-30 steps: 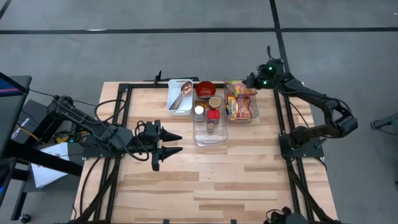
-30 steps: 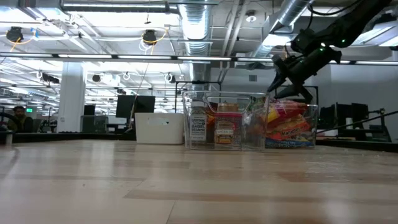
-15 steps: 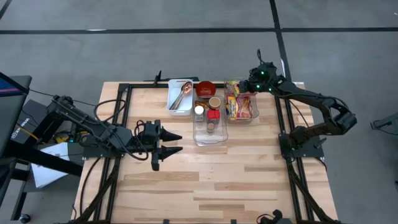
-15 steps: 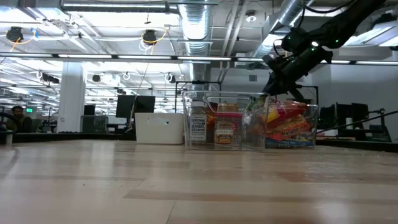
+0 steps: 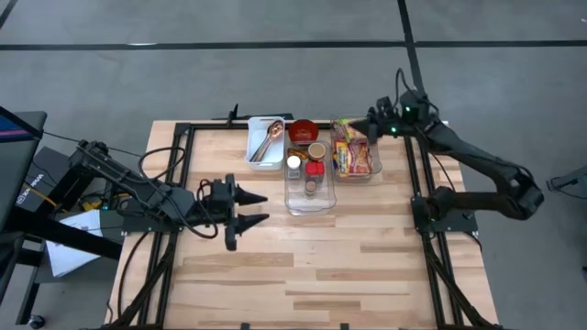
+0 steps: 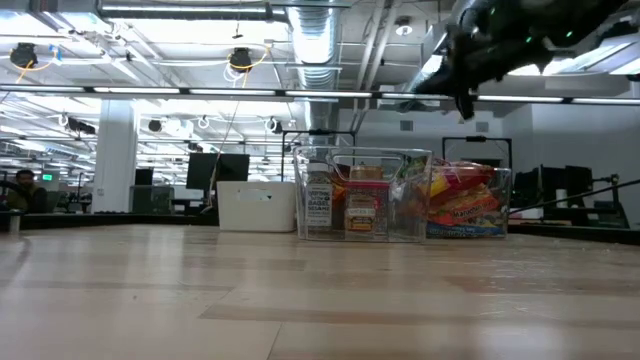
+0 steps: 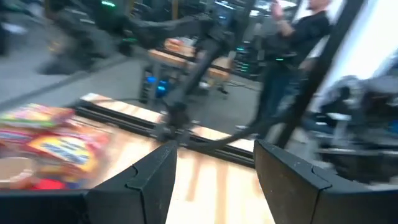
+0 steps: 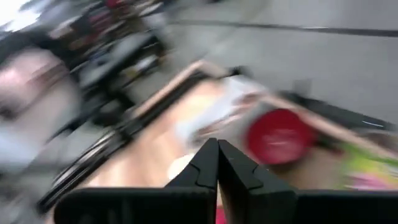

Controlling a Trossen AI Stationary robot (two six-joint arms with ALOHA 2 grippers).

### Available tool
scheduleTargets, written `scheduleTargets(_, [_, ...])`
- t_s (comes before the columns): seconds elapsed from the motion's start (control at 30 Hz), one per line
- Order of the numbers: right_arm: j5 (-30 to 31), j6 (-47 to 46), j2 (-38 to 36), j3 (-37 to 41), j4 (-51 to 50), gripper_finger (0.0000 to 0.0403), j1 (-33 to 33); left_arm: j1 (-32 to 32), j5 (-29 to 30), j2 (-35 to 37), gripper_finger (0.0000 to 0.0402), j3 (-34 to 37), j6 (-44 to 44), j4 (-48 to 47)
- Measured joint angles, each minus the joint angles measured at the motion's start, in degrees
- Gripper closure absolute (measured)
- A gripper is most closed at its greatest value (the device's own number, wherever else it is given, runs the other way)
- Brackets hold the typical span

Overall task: Pick & Place Food Item
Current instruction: Return to Home Position

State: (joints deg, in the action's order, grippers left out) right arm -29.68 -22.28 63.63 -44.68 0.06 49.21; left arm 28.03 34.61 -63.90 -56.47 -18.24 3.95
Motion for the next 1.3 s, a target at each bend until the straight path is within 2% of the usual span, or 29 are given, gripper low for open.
scheduleTargets(0.1, [-7.5,2.7,-4.1,0.0,-3.6,0.0402,-3.2,0.0,5.6,0.0,0.0193,0.0,3.6,-1.1])
scheduleTargets(0.2, [-7.8,4.4,-8.2,0.0,-9.1,0.0402,-9.2,-0.1,11.5,0.0,0.0193,0.0,6.3,-3.0])
scheduleTargets(0.3, [-5.8,5.5,-11.9,0.0,-12.8,0.0403,-17.4,-1.1,14.0,0.0,0.0193,0.0,7.3,-4.9])
scheduleTargets(0.4, [1.5,3.5,-15.0,0.0,-14.2,0.0403,-27.6,-2.9,13.0,0.0,0.0194,0.0,7.0,-6.9])
scheduleTargets(0.5, [11.9,0.2,-17.1,0.0,-14.2,0.0403,-38.6,-5.8,6.4,-0.2,0.0204,0.0,6.1,-9.8])
scheduleTargets(0.7, [33.6,-3.6,-17.9,0.0,-13.5,0.0403,-57.9,-15.3,-12.4,-4.9,0.0255,0.0,5.9,-10.5])
scheduleTargets(0.83, [44.3,-6.1,-17.3,0.0,-13.3,0.0403,-65.5,-21.8,-25.1,-10.6,0.0299,0.0,8.1,-5.3])
scheduleTargets(0.97, [51.5,-9.4,-17.1,0.0,-13.0,0.0403,-69.6,-26.0,-37.1,-16.1,0.0355,0.0,10.1,2.5])
scheduleTargets(1.07, [54.8,-12.6,-17.2,0.0,-12.7,0.0403,-71.5,-26.5,-40.3,-17.7,0.0393,0.0,10.5,4.5])
scheduleTargets(1.17, [56.9,-16.0,-17.0,0.0,-12.7,0.0403,-72.5,-25.0,-40.5,-17.1,0.0394,1.1,13.7,5.3])
scheduleTargets(1.3, [58.7,-18.9,-16.4,0.0,-10.2,0.0403,-73.2,-23.1,-40.7,-10.9,0.0400,11.1,13.8,14.2])
